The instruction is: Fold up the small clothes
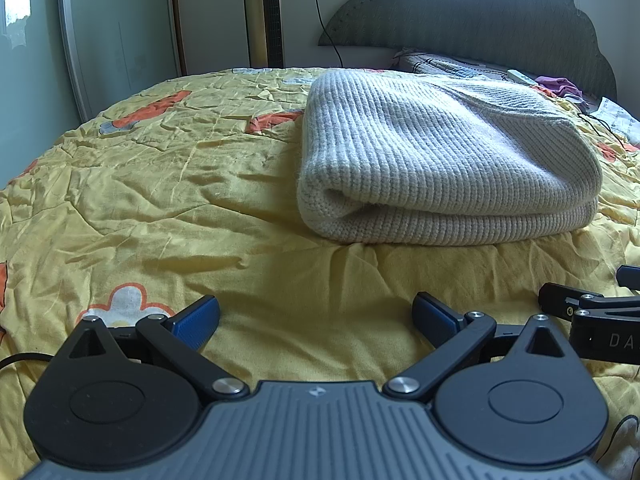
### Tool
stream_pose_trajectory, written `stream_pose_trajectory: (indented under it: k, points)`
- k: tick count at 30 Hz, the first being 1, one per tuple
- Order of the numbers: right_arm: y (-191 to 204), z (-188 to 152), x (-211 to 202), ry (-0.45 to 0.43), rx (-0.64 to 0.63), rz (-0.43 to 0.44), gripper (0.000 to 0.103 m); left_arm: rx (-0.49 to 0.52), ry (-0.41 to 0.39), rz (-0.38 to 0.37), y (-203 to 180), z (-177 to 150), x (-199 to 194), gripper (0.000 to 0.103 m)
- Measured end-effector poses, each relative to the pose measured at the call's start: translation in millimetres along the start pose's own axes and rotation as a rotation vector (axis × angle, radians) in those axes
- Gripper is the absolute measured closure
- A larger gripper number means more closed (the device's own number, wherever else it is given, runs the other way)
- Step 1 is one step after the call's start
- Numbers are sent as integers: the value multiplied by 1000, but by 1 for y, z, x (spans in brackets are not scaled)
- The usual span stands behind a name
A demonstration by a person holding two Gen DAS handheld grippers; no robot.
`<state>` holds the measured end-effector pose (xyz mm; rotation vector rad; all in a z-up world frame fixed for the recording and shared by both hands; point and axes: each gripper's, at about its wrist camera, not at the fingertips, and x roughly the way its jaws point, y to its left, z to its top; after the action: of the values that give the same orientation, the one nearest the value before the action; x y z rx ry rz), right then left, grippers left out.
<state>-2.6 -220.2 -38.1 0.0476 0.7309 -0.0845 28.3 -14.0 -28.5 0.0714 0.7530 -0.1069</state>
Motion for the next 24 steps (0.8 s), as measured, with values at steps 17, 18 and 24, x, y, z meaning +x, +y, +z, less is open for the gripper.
stream_pose_trajectory:
  k: [17, 18, 24]
  points:
    - [0, 0, 0, 0, 0, 0, 0, 0, 1, -8, 0, 2, 1, 0]
    - [0, 0, 0, 0, 0, 0, 0, 0, 1, -10, 1, 1, 1, 0]
    - [0, 0, 0, 0, 0, 0, 0, 3, 0, -12, 1, 1, 1, 0]
